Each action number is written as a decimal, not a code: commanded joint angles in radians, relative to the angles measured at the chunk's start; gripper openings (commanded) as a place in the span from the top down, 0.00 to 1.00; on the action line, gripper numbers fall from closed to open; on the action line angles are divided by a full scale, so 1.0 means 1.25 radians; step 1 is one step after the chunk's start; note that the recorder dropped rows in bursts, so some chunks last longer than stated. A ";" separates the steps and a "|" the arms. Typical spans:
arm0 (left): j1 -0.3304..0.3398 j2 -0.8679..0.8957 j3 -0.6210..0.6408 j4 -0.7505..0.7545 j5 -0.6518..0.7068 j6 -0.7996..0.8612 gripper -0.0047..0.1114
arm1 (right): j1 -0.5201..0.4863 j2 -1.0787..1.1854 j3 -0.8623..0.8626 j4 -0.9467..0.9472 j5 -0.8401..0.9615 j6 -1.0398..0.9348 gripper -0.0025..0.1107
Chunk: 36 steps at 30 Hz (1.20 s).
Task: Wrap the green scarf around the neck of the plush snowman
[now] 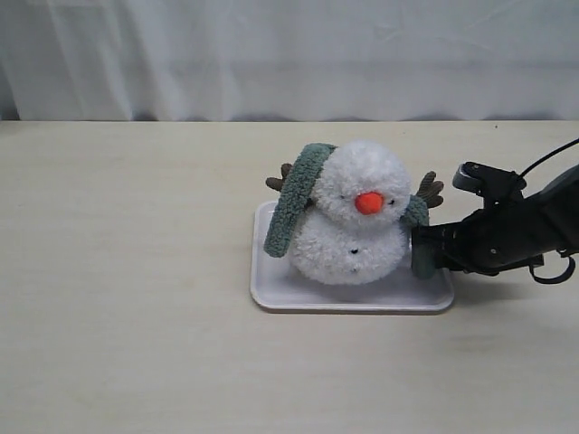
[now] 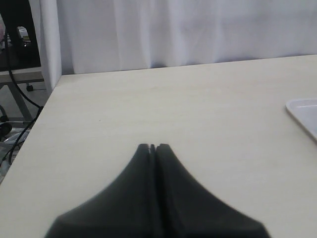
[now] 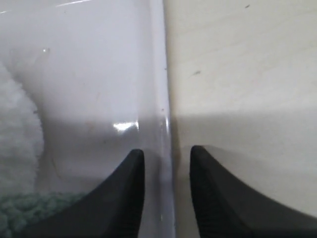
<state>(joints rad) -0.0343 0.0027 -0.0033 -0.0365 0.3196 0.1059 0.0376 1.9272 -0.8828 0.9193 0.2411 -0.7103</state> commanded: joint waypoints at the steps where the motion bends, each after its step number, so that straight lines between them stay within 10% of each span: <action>1: 0.003 -0.002 0.003 -0.001 -0.008 -0.005 0.96 | -0.001 -0.022 0.009 -0.040 0.025 -0.001 0.67; 16: 0.003 -0.002 0.003 -0.001 -0.008 -0.005 0.96 | -0.001 -0.160 0.009 -0.322 0.122 0.186 0.67; 32: 0.003 -0.002 0.003 -0.001 -0.008 -0.005 0.96 | 0.000 -0.488 0.009 -0.243 0.174 0.124 0.67; 36: 0.003 -0.002 0.003 -0.001 -0.008 -0.005 0.96 | 0.000 -0.525 -0.013 -0.212 0.245 0.076 0.82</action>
<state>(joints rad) -0.0343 0.0027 -0.0033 -0.0365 0.3196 0.1059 0.0376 1.2999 -0.8771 0.6302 0.4802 -0.5700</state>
